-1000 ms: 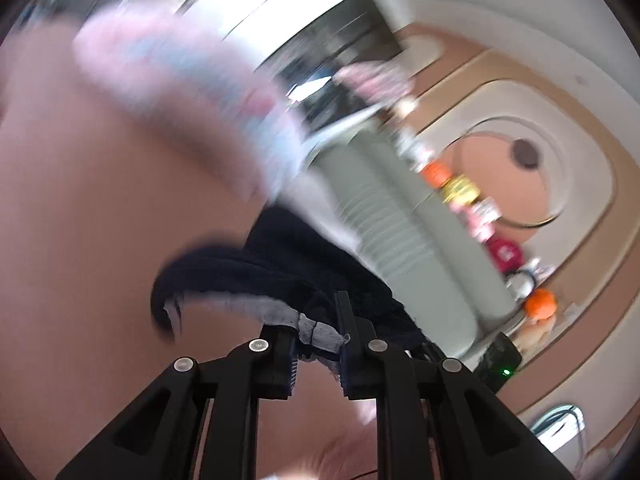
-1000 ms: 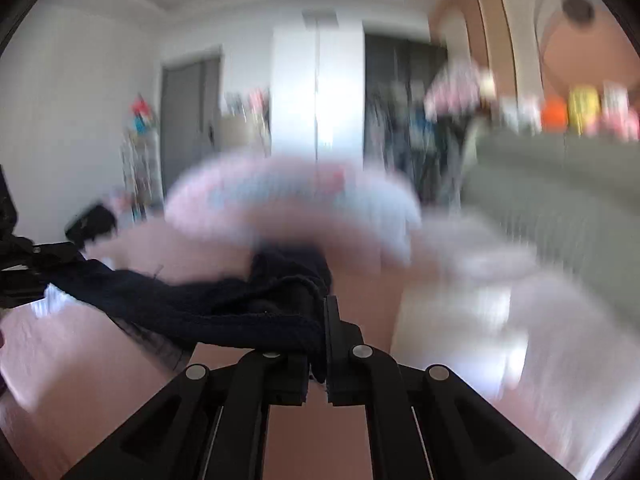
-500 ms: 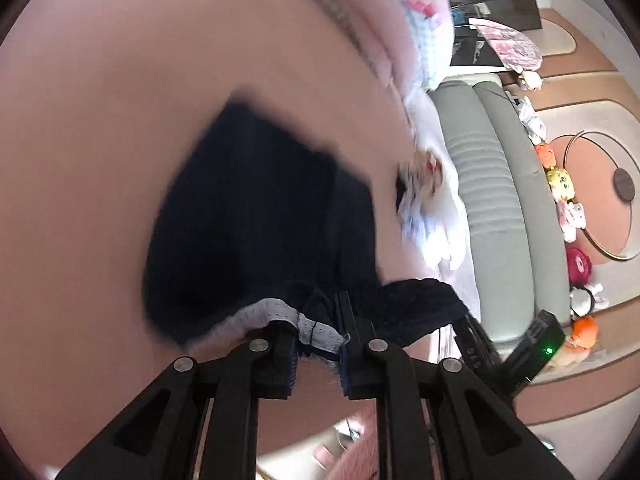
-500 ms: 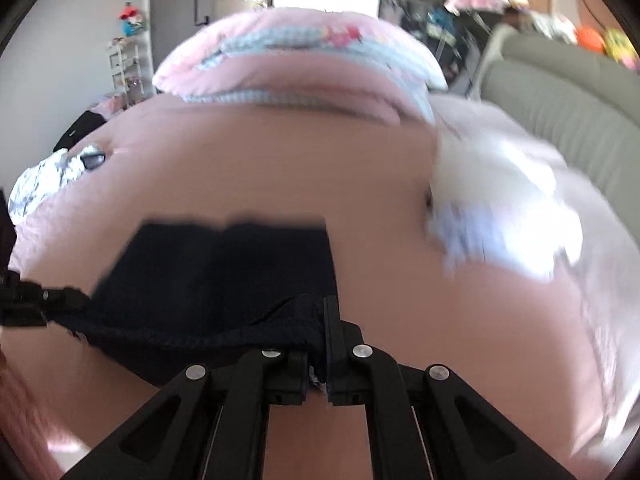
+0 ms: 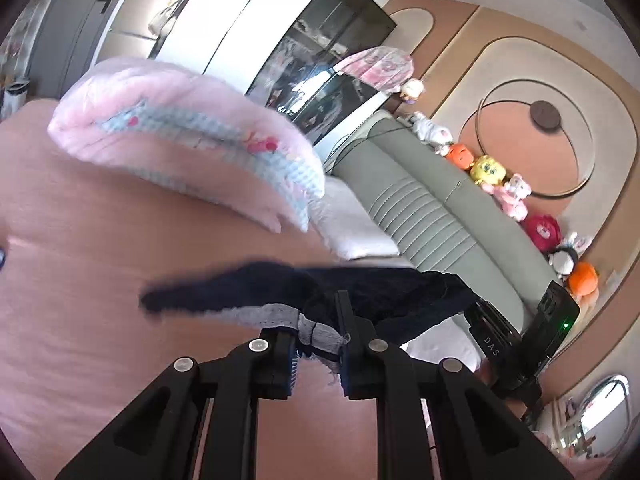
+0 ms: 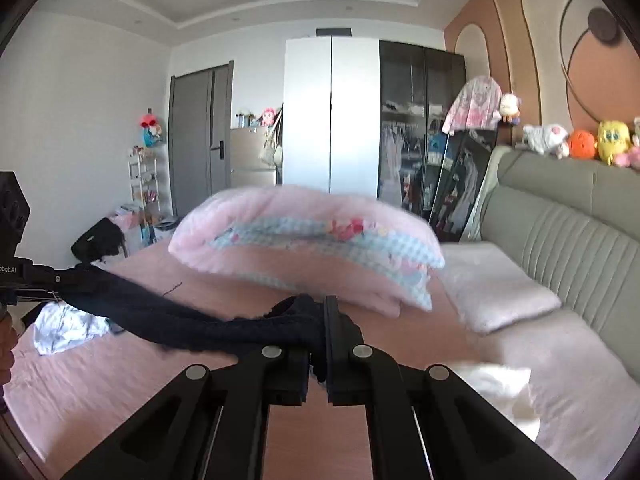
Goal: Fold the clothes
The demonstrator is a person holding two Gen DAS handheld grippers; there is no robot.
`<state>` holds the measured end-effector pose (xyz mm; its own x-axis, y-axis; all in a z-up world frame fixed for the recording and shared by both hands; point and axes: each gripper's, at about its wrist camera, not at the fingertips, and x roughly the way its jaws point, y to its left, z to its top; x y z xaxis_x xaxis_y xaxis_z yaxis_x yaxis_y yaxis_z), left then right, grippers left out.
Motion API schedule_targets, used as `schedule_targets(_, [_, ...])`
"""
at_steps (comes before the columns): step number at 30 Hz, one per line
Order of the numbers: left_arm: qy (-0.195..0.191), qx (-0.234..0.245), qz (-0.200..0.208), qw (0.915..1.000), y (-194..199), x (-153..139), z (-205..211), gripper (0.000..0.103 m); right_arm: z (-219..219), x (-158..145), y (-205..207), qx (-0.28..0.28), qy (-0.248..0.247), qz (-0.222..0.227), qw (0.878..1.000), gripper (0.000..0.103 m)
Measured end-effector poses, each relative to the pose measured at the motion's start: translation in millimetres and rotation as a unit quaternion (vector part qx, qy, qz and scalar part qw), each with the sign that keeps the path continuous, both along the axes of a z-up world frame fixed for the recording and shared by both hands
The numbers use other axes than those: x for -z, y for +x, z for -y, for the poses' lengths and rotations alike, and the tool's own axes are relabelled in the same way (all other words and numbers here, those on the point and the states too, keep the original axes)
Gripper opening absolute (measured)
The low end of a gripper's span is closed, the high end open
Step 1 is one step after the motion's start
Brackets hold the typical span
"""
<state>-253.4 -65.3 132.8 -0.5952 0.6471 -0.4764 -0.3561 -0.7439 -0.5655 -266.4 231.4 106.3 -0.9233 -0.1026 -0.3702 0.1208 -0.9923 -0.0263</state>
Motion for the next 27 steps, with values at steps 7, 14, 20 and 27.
schedule_targets(7, [-0.003, -0.017, 0.166, 0.9859, 48.6, 198.4, -13.2, 0.014, 12.1, 155.1, 67.0, 0.017, 0.014, 0.136, 0.99, 0.003])
schedule_targets(14, [0.028, -0.055, 0.279, 0.9584, 89.4, 312.7, 4.1, 0.014, 18.9, 290.6, 92.6, 0.017, 0.043, 0.291, 0.956, 0.003])
schedule_targets(20, [-0.001, -0.038, 0.275, 0.9606, 110.7, 298.9, 5.0, 0.014, 27.3, 283.0, 112.4, 0.0, 0.067, 0.288, 0.955, 0.003])
schedule_targets(27, [-0.051, -0.024, 0.277, 0.9593, 146.0, 300.1, 5.6, 0.014, 26.9, 286.3, 145.0, -0.045, 0.078, 0.308, 0.947, 0.004])
